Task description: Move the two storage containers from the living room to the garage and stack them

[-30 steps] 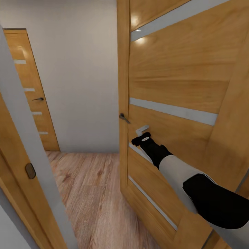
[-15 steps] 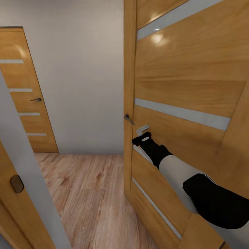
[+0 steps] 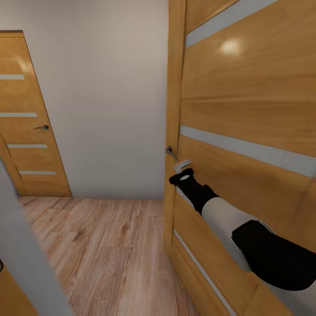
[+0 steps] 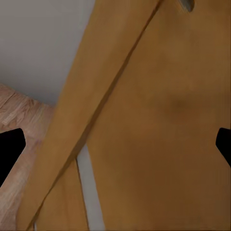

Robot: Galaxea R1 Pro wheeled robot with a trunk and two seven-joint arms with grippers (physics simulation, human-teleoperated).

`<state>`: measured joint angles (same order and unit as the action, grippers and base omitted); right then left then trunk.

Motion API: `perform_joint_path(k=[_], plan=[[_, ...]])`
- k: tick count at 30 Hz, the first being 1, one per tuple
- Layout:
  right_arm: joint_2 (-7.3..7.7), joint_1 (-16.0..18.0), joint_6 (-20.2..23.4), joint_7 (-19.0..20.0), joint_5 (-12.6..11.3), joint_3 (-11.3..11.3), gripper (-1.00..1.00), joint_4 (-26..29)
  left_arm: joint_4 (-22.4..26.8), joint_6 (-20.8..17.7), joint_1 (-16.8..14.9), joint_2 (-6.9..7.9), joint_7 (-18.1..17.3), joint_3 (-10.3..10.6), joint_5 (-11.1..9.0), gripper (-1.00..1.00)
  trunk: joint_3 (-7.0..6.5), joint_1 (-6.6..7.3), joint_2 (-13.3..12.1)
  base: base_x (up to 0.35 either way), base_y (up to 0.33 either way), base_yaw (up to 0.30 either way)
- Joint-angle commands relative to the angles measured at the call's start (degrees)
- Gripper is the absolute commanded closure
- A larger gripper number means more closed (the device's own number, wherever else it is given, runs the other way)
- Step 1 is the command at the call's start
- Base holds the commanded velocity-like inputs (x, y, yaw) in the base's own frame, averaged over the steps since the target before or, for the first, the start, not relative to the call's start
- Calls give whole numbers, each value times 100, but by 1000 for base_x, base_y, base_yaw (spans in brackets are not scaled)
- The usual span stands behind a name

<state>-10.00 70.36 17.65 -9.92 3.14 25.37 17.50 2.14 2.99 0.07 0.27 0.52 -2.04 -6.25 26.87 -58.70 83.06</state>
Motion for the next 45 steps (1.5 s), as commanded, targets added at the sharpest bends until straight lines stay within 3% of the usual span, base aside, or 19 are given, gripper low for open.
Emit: perform_joint_path(k=[1,17,29,45], plan=[[0,4,43,-46,58,23,-100,-32,6,9,1,-1,1,-16,-43,-100,5,-3,2,301,0,0],[0,4,-108,-194,35,19,-100,-688,6,9,1,-1,1,-16,-43,-100,5,-3,2,234,0,0],[0,4,-894,-195,13,12,-100,-1571,6,9,1,-1,1,-16,-43,-100,5,-3,2,11,0,0],[0,4,-939,-195,20,11,-100,-1679,6,9,1,-1,1,-16,-40,-100,5,-3,2,0,-32,0]])
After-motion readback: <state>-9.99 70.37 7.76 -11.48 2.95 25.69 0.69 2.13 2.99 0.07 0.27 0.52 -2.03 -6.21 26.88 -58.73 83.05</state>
